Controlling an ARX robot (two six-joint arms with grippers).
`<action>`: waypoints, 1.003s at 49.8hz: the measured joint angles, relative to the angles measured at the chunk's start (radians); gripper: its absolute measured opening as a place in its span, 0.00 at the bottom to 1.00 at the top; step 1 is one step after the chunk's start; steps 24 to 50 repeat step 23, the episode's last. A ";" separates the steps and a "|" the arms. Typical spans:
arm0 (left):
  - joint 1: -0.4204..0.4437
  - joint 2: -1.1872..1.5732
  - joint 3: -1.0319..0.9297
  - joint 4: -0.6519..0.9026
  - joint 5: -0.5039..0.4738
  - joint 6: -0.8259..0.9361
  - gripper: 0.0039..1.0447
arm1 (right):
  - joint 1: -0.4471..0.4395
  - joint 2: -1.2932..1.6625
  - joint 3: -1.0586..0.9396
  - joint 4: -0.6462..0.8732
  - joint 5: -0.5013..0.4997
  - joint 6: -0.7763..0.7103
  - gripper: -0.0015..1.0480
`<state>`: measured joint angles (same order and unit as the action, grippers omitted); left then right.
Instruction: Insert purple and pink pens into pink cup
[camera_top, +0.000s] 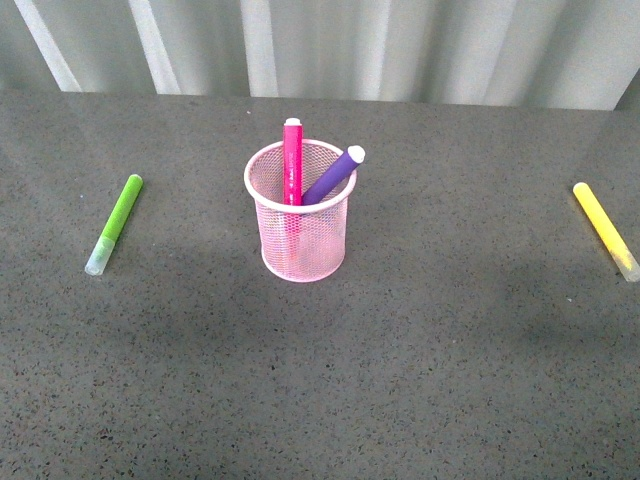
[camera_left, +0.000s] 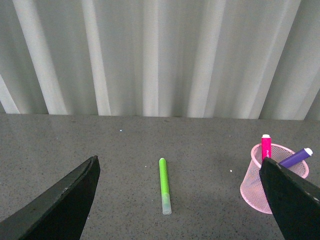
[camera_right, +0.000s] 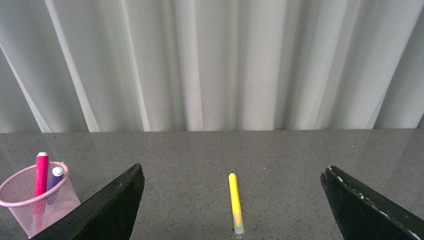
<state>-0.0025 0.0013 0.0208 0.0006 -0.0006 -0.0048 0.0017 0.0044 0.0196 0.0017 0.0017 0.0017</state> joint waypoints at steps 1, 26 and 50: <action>0.000 0.000 0.000 0.000 0.000 0.000 0.94 | 0.000 0.000 0.000 0.000 0.000 0.000 0.93; 0.000 0.000 0.000 0.000 0.000 0.000 0.94 | 0.000 0.000 0.000 0.000 0.000 0.000 0.93; 0.000 0.000 0.000 0.000 0.000 0.000 0.94 | 0.000 0.000 0.000 0.000 0.000 0.000 0.93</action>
